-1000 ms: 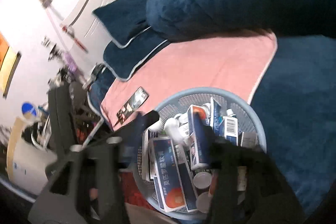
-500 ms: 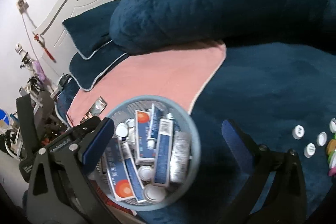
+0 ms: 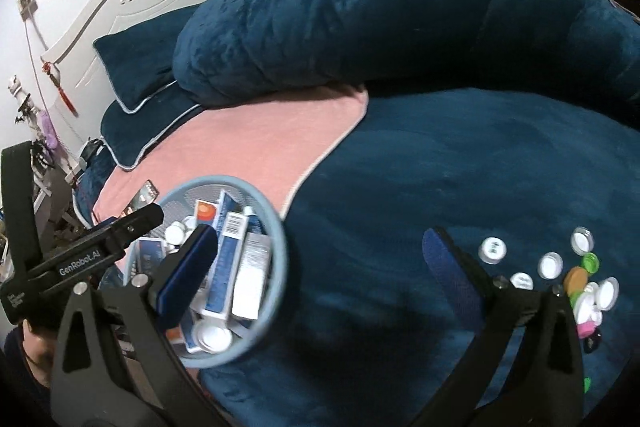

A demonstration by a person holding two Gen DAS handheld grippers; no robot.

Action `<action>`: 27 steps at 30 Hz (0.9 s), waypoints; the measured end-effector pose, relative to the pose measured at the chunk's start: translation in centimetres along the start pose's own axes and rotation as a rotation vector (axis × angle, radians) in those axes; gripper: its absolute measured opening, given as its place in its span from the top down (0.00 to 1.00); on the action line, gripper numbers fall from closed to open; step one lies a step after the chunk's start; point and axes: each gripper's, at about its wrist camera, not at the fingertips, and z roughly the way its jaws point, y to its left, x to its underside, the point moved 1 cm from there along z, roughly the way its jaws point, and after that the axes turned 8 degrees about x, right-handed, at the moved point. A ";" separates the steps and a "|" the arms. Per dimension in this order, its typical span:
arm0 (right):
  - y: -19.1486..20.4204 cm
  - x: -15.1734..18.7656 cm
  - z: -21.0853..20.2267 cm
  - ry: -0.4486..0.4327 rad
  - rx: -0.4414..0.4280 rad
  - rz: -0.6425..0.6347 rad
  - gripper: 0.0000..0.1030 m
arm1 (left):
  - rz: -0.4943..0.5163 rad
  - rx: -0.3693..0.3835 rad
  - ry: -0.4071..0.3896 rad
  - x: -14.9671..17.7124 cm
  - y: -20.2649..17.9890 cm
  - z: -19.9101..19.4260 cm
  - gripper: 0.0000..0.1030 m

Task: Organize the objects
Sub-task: 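Move both open grippers back over the remaining caps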

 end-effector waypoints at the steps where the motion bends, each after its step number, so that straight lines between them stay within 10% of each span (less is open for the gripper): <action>1: -0.4 0.1 -0.2 -0.002 0.005 0.002 0.00 | 0.013 0.004 0.005 0.2 -0.6 0.2 0.01; 27: -25.8 14.4 -6.3 0.098 0.347 0.249 0.00 | 0.418 0.194 0.260 9.4 -22.0 6.9 0.01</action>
